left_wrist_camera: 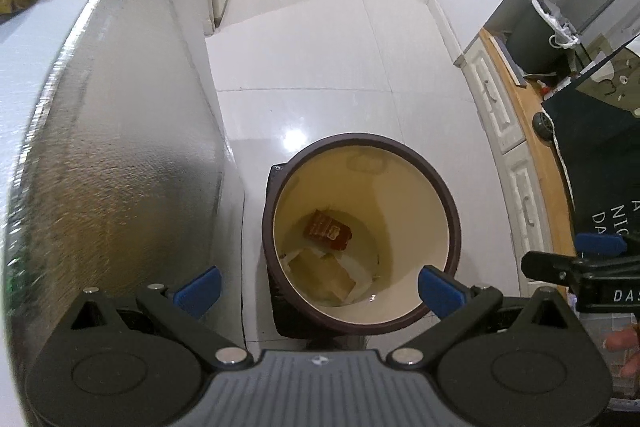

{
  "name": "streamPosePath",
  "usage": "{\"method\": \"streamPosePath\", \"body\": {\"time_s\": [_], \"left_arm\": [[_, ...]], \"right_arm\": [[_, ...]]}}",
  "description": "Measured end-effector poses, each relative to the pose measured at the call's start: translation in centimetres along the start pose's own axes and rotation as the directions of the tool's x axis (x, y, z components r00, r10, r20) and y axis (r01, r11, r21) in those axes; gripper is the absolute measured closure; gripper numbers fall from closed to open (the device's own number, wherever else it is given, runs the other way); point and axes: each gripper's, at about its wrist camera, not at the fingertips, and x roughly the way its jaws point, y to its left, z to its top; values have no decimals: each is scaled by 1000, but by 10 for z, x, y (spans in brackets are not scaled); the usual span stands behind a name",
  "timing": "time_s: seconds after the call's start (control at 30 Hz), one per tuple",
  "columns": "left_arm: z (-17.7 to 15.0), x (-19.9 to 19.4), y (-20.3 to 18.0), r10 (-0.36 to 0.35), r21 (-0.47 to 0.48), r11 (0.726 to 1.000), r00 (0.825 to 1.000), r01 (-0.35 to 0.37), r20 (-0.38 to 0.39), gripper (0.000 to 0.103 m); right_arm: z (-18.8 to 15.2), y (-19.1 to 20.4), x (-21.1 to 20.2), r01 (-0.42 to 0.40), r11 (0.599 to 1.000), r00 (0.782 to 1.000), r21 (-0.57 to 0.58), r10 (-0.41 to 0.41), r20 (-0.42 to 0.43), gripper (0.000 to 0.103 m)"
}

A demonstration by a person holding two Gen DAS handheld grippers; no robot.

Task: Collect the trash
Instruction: 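Lift both open tools from the bin and move back toward the table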

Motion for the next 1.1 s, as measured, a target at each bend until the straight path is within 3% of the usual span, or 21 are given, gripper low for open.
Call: {"method": "streamPosePath", "body": {"time_s": [0.3,0.6,0.83,1.1], "left_arm": [[-12,-41,0,0,-8,1000,997,1,72,0],[-20,-95,6,1,-15,1000,980,2,197,0],[-29,-141,31,31,-84,996,953,-6,303,0],[-36,-189,93,81,-166,986,912,-14,402,0]], "right_arm": [[-14,0,-34,-12,1000,999,-7,12,51,0],[-14,13,-75,-12,998,987,-57,21,160,0],[-6,50,-103,-55,989,966,-140,89,244,0],[5,123,-121,-81,961,933,-264,167,319,0]]}}
